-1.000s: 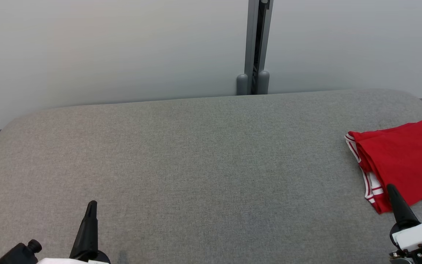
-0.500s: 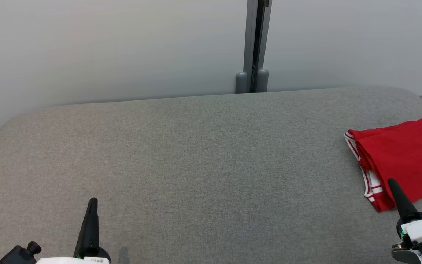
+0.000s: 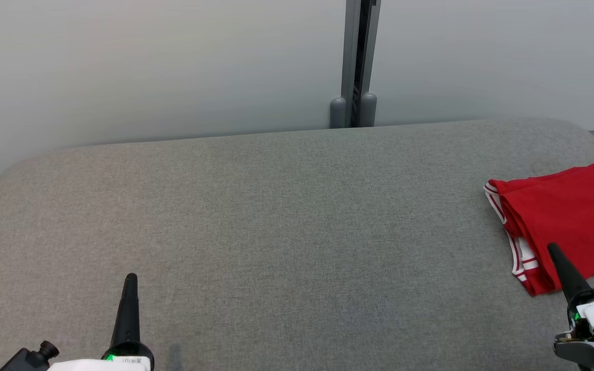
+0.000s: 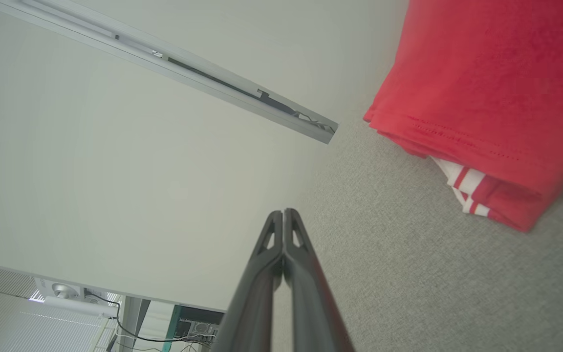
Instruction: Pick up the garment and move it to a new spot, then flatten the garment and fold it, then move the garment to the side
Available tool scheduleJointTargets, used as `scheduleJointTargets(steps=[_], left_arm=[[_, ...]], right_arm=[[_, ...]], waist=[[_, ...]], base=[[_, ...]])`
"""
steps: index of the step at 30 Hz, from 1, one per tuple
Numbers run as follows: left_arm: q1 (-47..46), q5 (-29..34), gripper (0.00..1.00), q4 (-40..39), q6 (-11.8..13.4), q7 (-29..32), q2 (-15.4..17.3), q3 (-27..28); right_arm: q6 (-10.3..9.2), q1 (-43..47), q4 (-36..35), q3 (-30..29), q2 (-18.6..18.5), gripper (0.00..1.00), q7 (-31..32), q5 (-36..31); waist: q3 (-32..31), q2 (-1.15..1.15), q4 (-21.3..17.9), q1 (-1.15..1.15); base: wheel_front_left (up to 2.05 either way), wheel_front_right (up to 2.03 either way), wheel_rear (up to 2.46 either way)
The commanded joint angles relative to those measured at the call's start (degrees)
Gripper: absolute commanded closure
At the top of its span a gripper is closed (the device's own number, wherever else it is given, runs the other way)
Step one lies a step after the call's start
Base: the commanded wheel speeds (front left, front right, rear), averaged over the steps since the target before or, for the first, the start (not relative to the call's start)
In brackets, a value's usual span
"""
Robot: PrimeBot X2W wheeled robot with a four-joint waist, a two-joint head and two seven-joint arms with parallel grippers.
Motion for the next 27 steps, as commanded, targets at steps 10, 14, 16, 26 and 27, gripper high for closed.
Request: scheduleJointTargets(steps=[10,14,16,26,27], left_arm=[[-1.77,-4.68,1.00,-0.08,-1.39,-0.64,-1.00,0.69],[-1.80,-6.34,1.00,-0.02,-1.69,-0.80,-1.44,0.80],[-1.86,-6.98,1.00,0.02,-1.90,-0.87,-1.66,0.85],[-2.08,-10.31,1.00,0.17,-2.59,-1.14,-2.47,1.07],[-2.06,-10.84,1.00,0.20,-2.71,-1.24,-2.68,1.11]], right_arm=[[0.01,-2.46,1.38,-1.30,-0.64,1.00,2.29,5.85],[0.00,-2.87,1.97,-1.62,-0.66,1.00,2.95,7.76],[0.00,-3.06,2.17,-1.80,-0.67,1.00,3.27,8.63],[0.00,-4.09,3.38,-2.63,-0.70,1.00,4.64,12.54],[0.00,-4.29,3.64,-2.80,-0.71,1.00,4.94,13.34]], waist=[[0.34,0.00,-0.17,0.00],[0.48,0.00,-0.24,0.00],[0.54,0.00,-0.27,0.00],[0.84,0.00,-0.42,0.00],[0.91,0.00,-0.45,0.00]], base=[[0.00,0.00,0.00],[0.00,0.00,0.00],[0.00,0.00,0.00],[0.00,0.00,0.00],[0.00,0.00,0.00]])
